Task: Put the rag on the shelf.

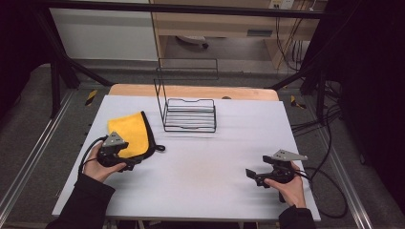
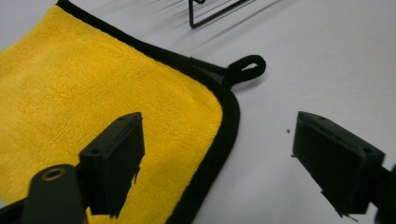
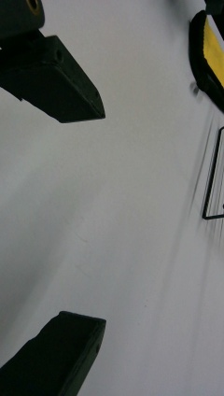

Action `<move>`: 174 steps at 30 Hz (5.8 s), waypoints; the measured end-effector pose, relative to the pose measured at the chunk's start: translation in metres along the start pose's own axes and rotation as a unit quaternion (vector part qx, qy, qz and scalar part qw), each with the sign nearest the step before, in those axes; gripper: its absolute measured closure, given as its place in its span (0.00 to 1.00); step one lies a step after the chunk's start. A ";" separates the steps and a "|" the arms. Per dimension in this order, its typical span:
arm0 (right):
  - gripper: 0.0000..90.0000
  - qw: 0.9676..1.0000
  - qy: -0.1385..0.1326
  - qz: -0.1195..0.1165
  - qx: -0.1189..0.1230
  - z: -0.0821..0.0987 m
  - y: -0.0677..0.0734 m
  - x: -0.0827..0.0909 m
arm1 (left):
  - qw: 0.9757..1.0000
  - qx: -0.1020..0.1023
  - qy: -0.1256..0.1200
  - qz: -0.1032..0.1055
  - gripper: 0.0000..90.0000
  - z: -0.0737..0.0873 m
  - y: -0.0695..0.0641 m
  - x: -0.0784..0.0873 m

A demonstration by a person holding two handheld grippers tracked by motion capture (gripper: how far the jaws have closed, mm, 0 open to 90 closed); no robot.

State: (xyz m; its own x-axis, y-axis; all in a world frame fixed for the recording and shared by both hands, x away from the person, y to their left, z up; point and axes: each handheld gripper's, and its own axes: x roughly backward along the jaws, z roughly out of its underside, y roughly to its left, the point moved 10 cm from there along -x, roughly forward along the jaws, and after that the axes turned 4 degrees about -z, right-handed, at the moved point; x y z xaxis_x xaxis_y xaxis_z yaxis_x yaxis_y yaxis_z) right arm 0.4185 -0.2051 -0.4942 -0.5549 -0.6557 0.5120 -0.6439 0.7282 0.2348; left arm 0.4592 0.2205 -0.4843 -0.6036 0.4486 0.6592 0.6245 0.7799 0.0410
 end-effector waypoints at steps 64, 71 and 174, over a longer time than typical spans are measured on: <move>0.05 1.000 0.007 -0.005 -0.002 0.002 0.002 -0.003 | 0.999 -0.006 0.035 0.023 0.88 0.003 -0.041 -0.005; 0.05 1.000 0.007 -0.007 -0.002 0.002 0.003 -0.003 | 0.999 0.003 0.031 0.038 0.88 0.008 -0.057 0.000; 0.90 0.984 0.148 -0.093 0.029 -0.062 0.189 -0.222 | 0.997 0.077 -0.030 0.004 0.08 0.030 0.019 0.036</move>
State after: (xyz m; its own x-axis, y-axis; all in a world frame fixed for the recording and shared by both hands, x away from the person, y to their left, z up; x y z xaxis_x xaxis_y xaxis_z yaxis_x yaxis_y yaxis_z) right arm 0.4528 0.0900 -0.5120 -0.2522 -0.6840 0.6844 -0.7538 0.5824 0.3043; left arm 0.4347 0.2646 -0.4825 -0.6300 0.4772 0.6127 0.5490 0.8317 -0.0832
